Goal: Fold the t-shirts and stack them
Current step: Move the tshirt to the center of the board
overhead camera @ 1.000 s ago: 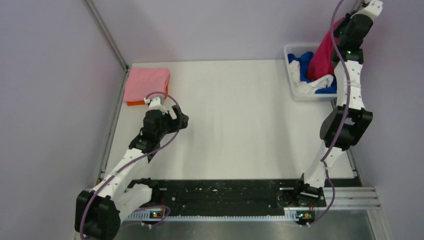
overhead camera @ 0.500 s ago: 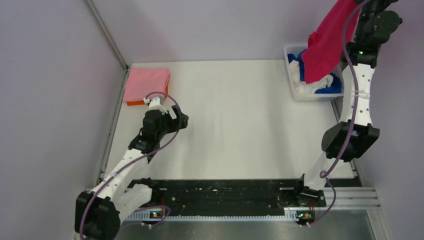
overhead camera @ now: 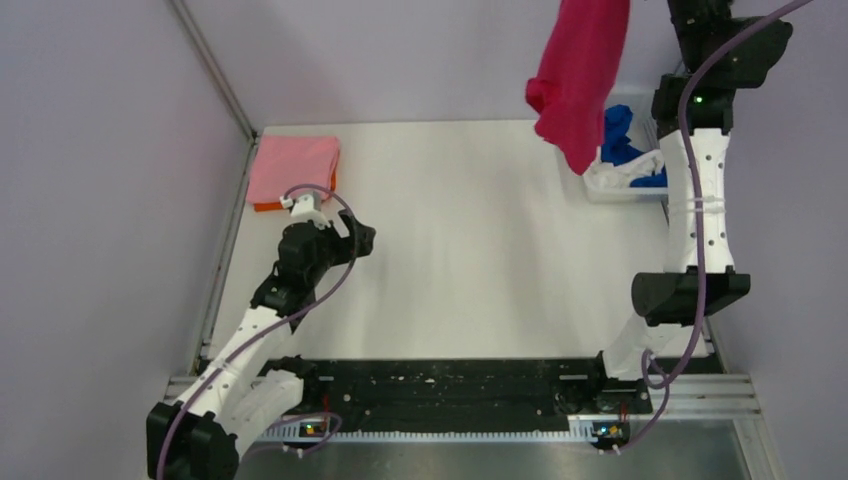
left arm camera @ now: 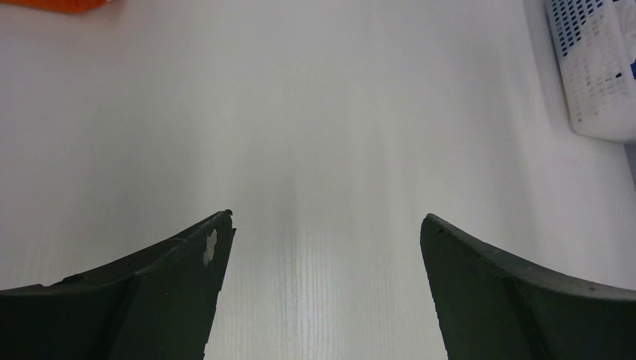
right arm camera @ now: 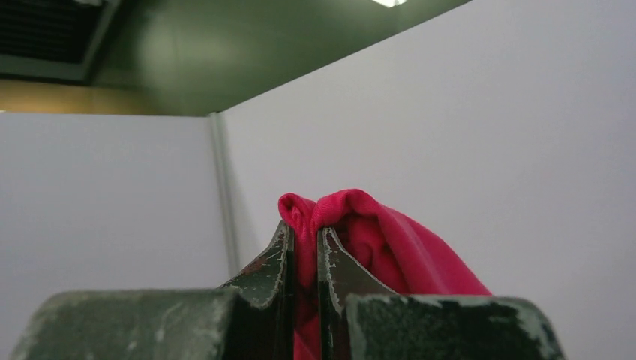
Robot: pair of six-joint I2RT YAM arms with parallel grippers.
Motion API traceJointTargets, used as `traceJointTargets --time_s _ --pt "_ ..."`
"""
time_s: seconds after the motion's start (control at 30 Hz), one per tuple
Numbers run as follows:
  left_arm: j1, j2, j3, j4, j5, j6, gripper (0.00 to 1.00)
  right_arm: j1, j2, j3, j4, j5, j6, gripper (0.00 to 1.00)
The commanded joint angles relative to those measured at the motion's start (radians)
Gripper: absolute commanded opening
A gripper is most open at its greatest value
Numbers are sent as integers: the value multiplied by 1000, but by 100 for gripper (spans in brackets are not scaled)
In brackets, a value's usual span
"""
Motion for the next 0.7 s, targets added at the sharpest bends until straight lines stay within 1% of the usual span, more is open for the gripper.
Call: traceJointTargets --time_s 0.0,0.1,0.23,0.3,0.4,0.47,0.5,0.57,0.63,0.67 --pt "1 -59 -2 9 -5 -5 99 120 -85 -37 26 -155 88 0" --pt "2 -102 3 -25 -47 -10 99 223 -117 -89 -7 -222 96 0" --pt "1 -175 7 -72 -97 -31 99 380 -147 -171 -107 -313 5 0" --pt "2 -212 9 -104 -126 -50 99 425 -178 -262 -114 -340 -23 0" --pt "1 -263 9 -152 -183 -75 99 440 -264 -498 -70 -322 -32 0" --pt "2 -289 11 -185 -215 -88 99 440 -329 -692 -75 -237 -128 0" --pt "1 -298 10 -196 -225 -89 99 440 -358 -788 -100 -168 -185 0" --pt "2 -305 17 -227 -242 -103 99 439 -393 -939 -192 31 -281 0" --pt "2 -296 31 -258 -248 -119 99 439 -384 -1019 -330 227 -357 0" --pt "2 -286 34 -270 -246 -128 99 438 -365 -1039 -396 325 -370 0"
